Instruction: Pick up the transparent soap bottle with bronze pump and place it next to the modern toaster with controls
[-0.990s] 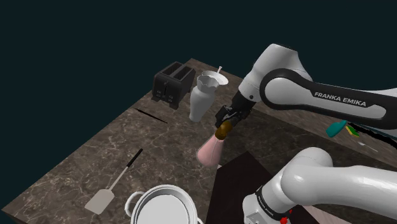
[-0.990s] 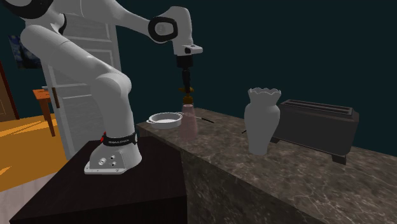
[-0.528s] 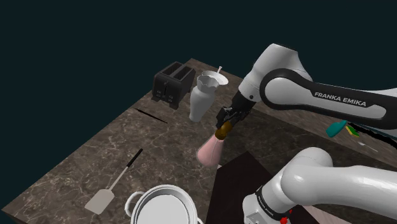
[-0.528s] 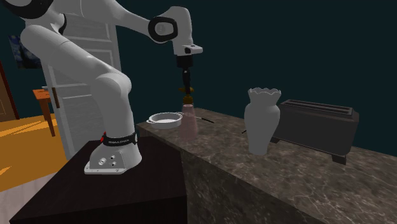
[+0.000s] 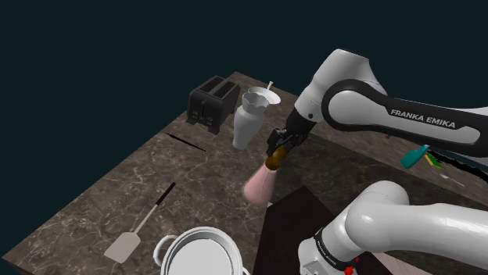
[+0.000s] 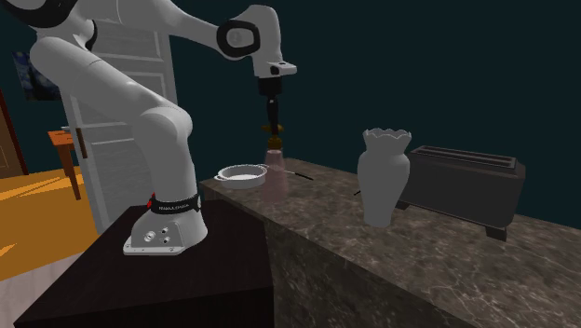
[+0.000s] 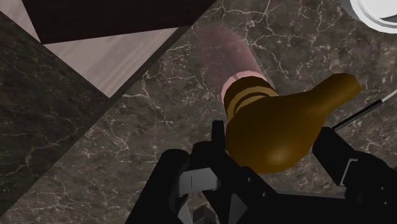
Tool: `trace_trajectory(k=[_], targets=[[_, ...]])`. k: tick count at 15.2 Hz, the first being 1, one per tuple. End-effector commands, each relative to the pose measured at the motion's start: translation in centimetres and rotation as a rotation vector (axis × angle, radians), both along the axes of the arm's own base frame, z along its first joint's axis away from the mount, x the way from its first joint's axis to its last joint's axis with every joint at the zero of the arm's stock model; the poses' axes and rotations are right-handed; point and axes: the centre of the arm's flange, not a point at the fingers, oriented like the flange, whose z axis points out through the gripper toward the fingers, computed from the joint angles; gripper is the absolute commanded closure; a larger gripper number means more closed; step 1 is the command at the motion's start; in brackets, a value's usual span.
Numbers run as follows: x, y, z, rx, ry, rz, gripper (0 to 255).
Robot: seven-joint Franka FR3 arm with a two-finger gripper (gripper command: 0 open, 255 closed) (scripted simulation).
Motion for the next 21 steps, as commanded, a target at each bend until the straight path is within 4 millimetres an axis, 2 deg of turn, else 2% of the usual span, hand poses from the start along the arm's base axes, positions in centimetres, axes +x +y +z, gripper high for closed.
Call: trace_trajectory(k=[1,21], targets=[[0.0,-0.1,1.1,0.0,0.0,0.0,255],[0.0,-0.1,11.6,0.0,0.0,0.0,255]])
